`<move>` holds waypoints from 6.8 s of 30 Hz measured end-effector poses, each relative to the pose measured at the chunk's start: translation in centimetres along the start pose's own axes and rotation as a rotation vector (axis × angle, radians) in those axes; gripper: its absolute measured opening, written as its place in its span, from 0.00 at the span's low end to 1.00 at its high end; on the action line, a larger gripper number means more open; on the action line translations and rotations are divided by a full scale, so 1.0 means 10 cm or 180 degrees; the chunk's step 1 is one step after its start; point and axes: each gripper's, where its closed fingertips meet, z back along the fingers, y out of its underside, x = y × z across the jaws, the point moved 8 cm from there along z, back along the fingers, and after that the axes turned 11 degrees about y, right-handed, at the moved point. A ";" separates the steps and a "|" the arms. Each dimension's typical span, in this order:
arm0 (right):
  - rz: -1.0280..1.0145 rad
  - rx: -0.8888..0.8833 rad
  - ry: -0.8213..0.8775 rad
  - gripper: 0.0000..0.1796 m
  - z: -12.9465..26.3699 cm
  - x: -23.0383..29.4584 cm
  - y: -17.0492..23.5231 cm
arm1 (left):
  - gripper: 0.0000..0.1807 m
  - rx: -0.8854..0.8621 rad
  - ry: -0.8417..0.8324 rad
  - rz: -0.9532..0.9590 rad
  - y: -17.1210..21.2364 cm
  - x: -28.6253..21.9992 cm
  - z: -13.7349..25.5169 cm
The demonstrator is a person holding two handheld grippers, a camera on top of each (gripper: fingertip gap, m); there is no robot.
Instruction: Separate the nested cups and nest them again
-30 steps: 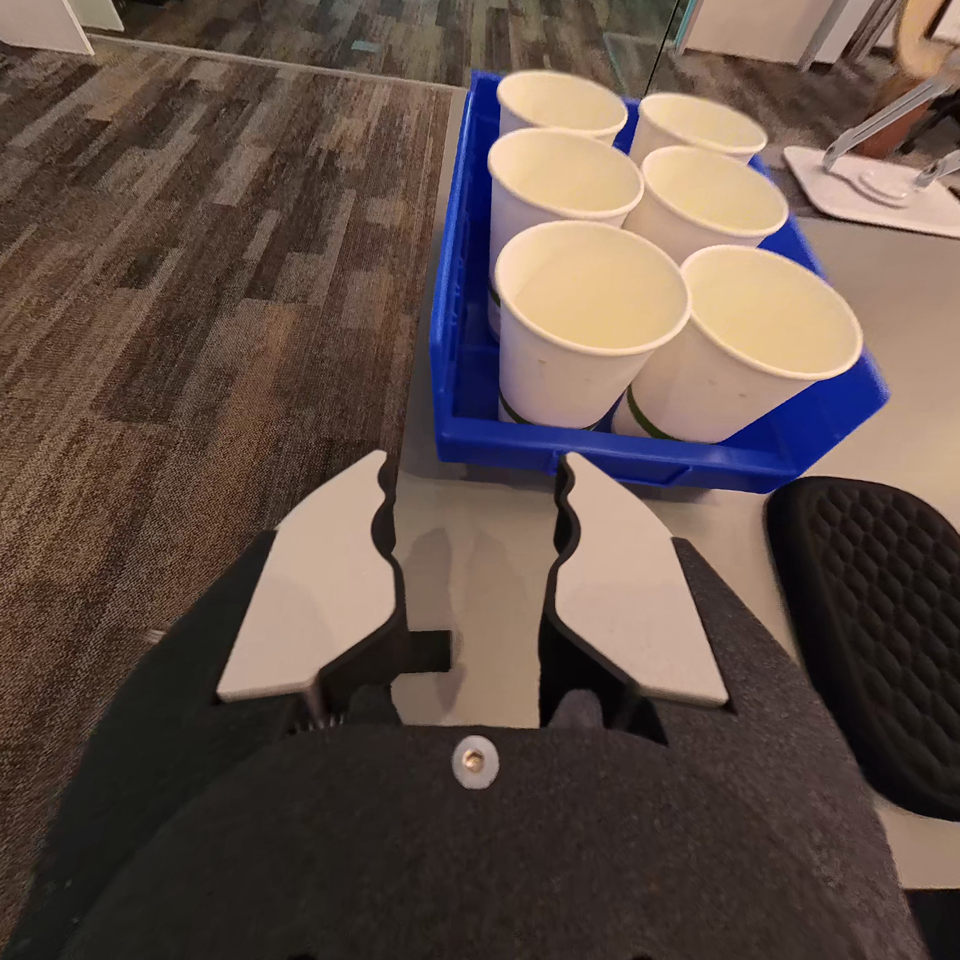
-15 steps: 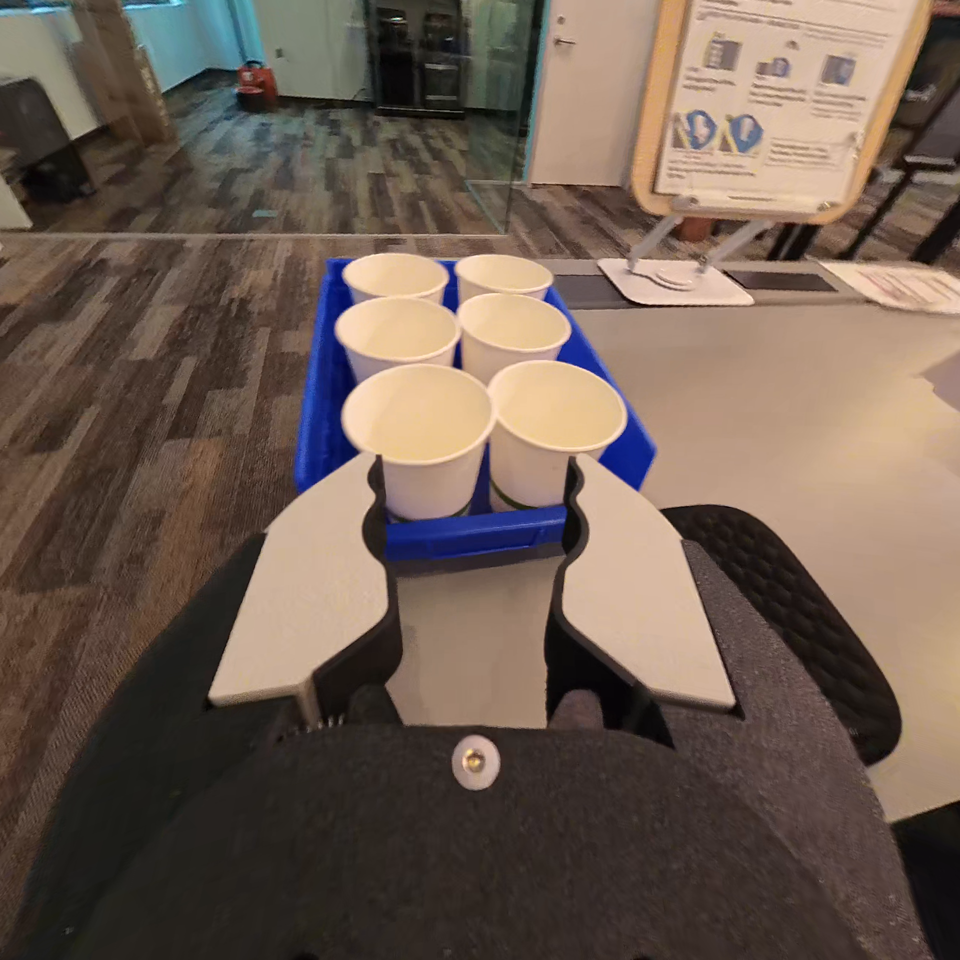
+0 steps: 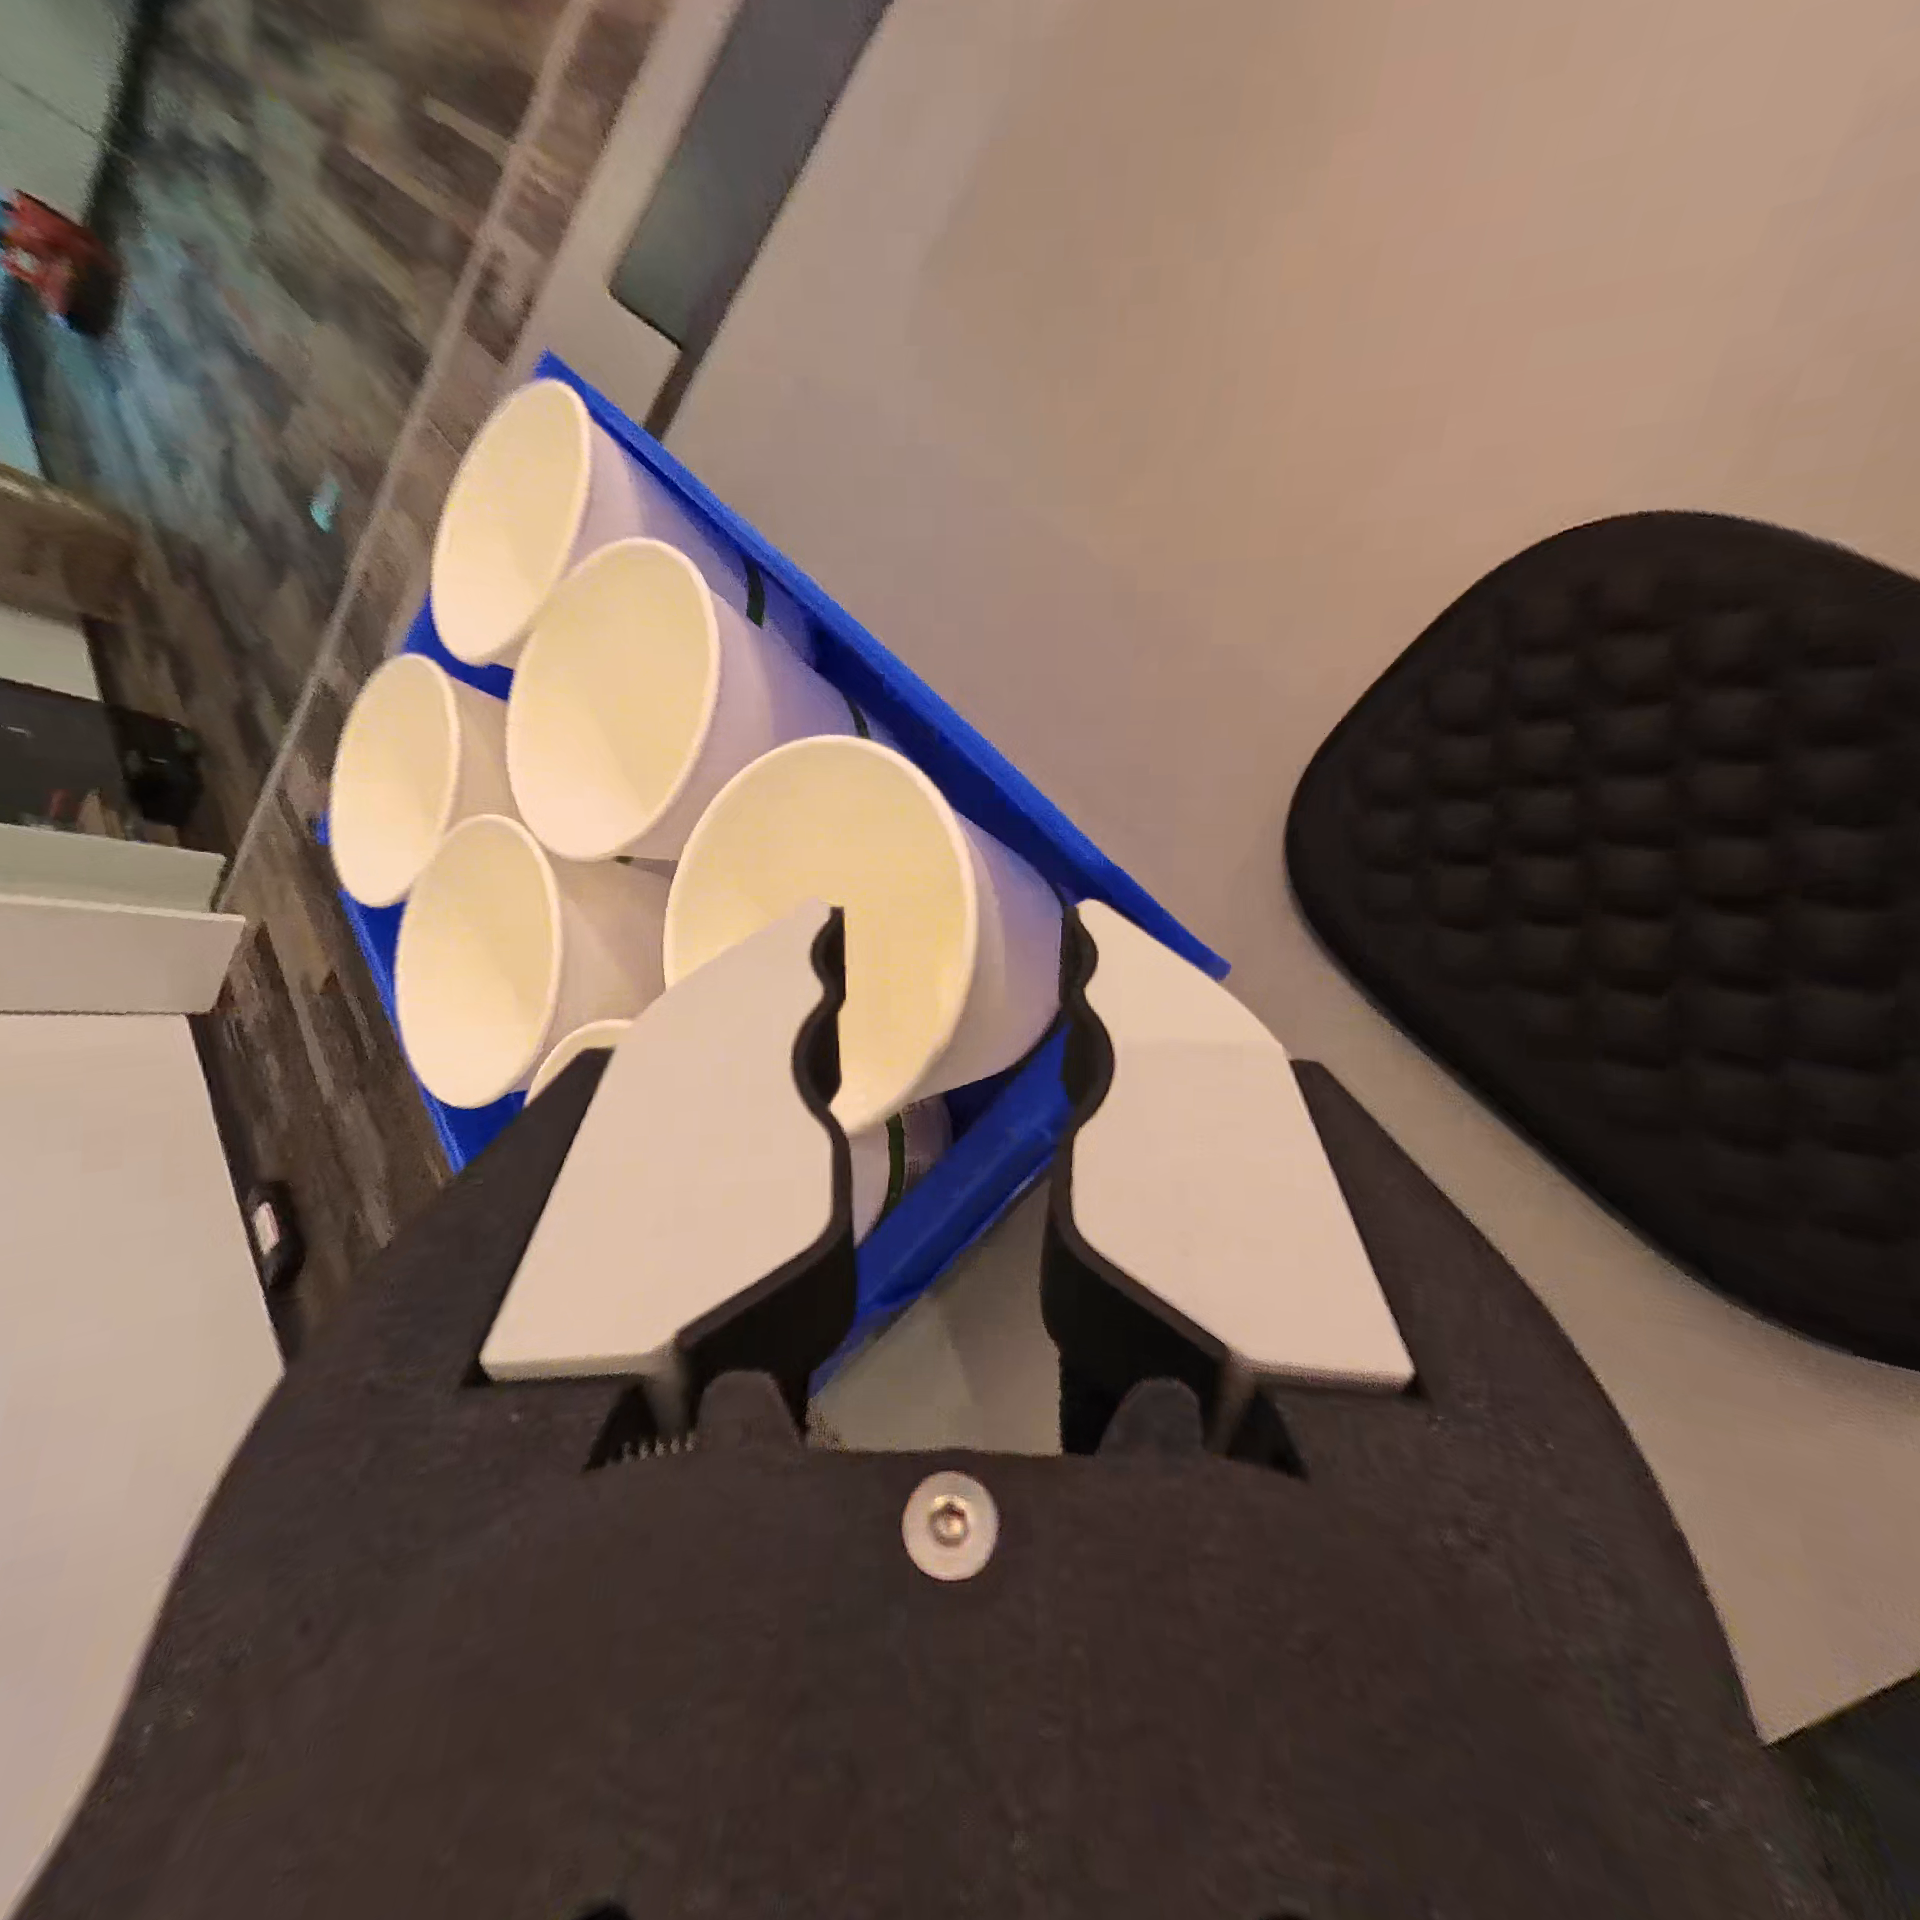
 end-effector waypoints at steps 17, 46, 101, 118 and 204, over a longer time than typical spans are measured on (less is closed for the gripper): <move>0.0508 0.0403 -0.0891 0.39 -0.92 1.05 0.20 | 0.18 0.1166 0.0757 -0.0210 0.07 0.15 -0.39; 0.0403 0.1036 -0.0732 0.36 -1.10 0.73 0.68 | 0.02 0.1508 0.1022 -0.0328 0.12 0.13 -0.49; 0.1094 0.1083 -0.3090 0.50 -1.33 2.52 1.14 | 0.02 -0.0111 0.2109 -0.2735 -3.17 -1.56 -0.39; 0.1086 0.1247 -0.3068 0.49 -1.45 2.37 1.34 | 0.22 -0.0042 0.1473 -0.2446 -3.21 -1.47 -0.48; 0.0368 0.1208 0.2929 0.64 1.10 -1.19 1.15 | 0.43 -0.0809 -0.1512 0.0305 -3.25 -0.59 -0.97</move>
